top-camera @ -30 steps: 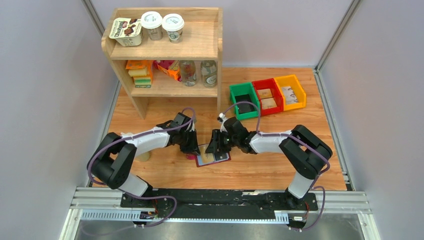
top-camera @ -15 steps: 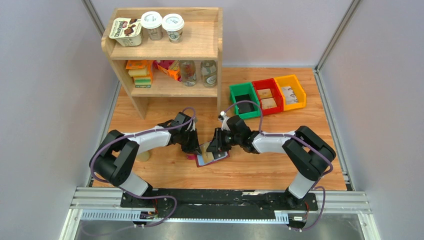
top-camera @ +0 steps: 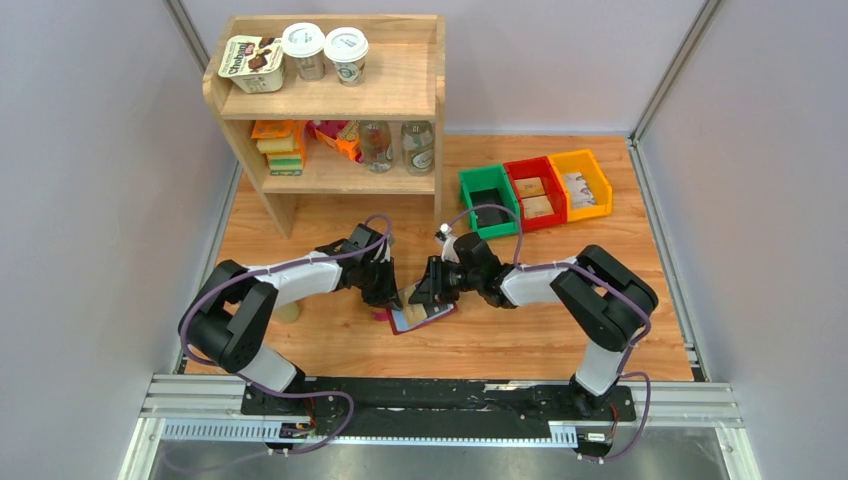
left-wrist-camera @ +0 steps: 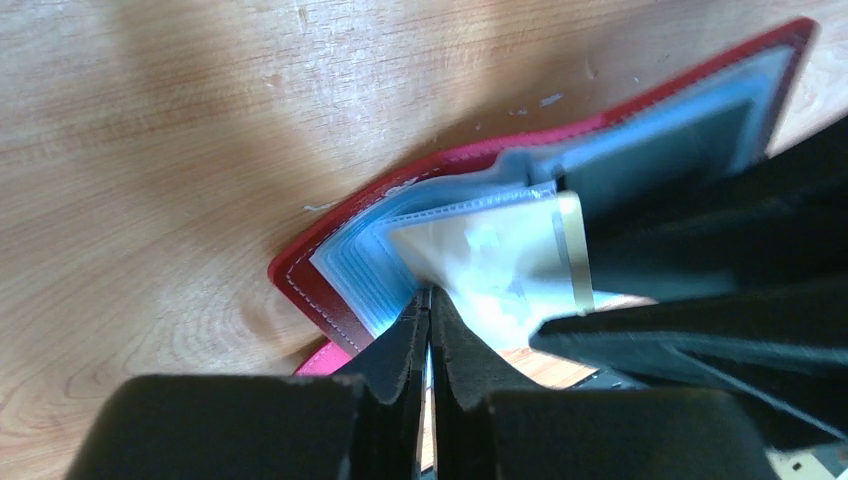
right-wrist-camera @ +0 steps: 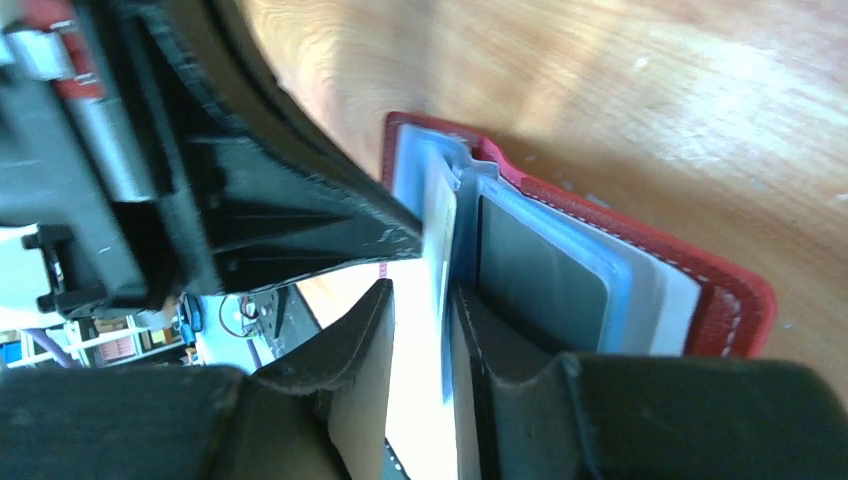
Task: Take the credit cards out of the card holder
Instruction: Remove the credit card from the card holder.
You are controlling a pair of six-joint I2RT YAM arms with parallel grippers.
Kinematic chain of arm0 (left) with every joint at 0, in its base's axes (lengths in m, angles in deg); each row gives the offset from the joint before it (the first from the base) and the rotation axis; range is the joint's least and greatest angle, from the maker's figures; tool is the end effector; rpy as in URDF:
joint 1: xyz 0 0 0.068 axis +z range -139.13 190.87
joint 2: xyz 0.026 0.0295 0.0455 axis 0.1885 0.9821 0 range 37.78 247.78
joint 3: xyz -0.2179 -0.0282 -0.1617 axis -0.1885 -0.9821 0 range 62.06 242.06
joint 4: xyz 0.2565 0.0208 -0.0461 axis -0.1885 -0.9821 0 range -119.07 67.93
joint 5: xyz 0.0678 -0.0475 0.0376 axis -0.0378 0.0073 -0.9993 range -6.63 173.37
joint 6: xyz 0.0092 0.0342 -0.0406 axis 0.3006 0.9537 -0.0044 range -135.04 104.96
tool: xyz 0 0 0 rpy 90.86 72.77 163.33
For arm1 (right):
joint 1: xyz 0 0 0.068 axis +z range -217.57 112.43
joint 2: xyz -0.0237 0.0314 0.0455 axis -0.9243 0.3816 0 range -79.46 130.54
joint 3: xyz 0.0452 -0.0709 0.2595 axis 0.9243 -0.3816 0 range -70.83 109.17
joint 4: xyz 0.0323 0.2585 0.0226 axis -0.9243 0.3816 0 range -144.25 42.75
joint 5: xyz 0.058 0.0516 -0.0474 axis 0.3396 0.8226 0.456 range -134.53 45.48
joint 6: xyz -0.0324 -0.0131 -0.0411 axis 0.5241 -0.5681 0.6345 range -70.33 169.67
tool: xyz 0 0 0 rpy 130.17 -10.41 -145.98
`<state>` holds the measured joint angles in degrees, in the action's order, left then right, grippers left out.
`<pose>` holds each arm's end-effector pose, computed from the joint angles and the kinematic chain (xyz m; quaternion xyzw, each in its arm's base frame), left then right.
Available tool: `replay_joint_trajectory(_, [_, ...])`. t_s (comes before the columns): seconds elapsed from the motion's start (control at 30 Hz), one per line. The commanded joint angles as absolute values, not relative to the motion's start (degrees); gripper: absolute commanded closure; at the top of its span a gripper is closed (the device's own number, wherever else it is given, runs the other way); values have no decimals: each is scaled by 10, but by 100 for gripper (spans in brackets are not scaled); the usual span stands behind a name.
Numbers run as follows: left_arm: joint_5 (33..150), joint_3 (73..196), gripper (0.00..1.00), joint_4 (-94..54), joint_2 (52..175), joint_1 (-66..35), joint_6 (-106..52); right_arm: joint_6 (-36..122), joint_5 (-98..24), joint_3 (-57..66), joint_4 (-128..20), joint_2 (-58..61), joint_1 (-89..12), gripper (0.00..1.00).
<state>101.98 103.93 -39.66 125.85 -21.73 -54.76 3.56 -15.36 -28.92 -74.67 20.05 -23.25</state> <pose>0.2227 -0.1559 0.1454 -0.0231 0.9616 -0.2592 0.0877 0.2236 0.2424 0.1356 -0.0984 0.8684 0.4645 0.1432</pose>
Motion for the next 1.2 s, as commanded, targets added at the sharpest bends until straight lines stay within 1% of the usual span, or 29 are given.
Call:
replay_joint_trajectory(0.0, [970, 1042, 92, -419, 1263, -228, -523, 3, -116, -280, -816, 242, -226, 70])
replay_joint_trajectory(0.07, [966, 1044, 92, -424, 1261, -230, -522, 14, -131, -268, -775, 251, -225, 69])
replay_joint_trajectory(0.13, [960, 1043, 92, -427, 1257, -229, -520, 24, -137, -270, -763, 251, -227, 70])
replay_joint_trajectory(0.27, [937, 1042, 95, -440, 1255, -229, -517, 10, -124, -298, -797, 234, -241, 72])
replay_joint_trajectory(0.4, [922, 1046, 100, -458, 1271, -229, -513, -8, -97, -315, -839, 221, -259, 73])
replay_joint_trajectory(0.47, [911, 1048, 100, -471, 1279, -229, -507, -17, -85, -324, -861, 218, -266, 74])
replay_joint_trajectory(0.53, [902, 1049, 100, -477, 1281, -229, -502, -27, -77, -332, -883, 214, -272, 77])
replay_joint_trajectory(0.7, [896, 1048, 100, -480, 1283, -229, -498, -39, -63, -340, -917, 221, -279, 94])
replay_joint_trajectory(0.8, [897, 1049, 100, -478, 1285, -229, -497, -43, -57, -340, -929, 230, -281, 100])
replay_joint_trajectory(0.93, [897, 1050, 100, -478, 1288, -229, -495, -41, -52, -346, -937, 235, -289, 100])
replay_joint_trajectory(1.17, [896, 1043, 100, -472, 1286, -229, -492, -34, -39, -380, -945, 230, -335, 100])
